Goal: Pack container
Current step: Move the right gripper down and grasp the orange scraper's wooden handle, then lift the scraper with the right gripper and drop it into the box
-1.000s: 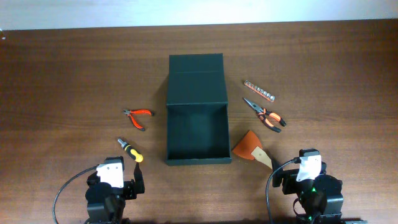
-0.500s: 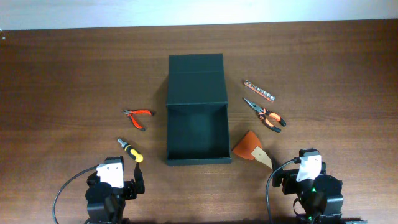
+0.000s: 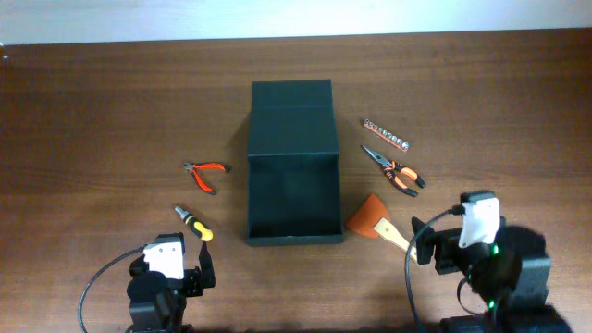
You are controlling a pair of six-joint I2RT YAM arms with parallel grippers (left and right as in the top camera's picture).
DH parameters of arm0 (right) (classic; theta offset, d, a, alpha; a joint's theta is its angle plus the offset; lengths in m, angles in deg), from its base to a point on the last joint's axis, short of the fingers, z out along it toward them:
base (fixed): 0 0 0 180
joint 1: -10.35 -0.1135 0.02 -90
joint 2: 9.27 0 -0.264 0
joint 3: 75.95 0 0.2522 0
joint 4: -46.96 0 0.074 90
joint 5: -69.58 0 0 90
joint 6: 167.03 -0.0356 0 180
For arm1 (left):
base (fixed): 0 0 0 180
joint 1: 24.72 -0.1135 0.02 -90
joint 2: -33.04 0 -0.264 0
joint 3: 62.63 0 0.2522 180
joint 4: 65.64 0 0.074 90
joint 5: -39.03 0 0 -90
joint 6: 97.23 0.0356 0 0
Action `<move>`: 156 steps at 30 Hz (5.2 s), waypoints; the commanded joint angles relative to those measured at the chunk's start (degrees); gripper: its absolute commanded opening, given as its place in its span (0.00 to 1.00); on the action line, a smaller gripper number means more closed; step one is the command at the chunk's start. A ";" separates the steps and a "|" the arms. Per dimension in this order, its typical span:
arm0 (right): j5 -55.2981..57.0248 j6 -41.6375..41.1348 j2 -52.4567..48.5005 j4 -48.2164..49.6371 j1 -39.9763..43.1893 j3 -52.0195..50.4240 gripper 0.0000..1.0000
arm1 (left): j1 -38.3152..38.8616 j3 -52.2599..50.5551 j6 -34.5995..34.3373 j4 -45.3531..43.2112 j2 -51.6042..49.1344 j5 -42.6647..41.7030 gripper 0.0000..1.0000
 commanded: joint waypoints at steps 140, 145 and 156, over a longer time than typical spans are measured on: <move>7.21 2.56 -70.10 -10.73 -16.46 26.29 0.08 | -0.28 -0.31 -0.37 -0.17 0.55 0.17 0.99; 7.21 2.56 -67.43 -12.50 -16.46 30.27 0.09 | -0.28 -0.31 -0.37 -0.15 0.55 0.17 0.99; 7.19 2.62 -60.96 -16.35 -16.59 38.60 0.09 | -0.28 -0.31 -0.37 -0.17 0.55 0.17 0.99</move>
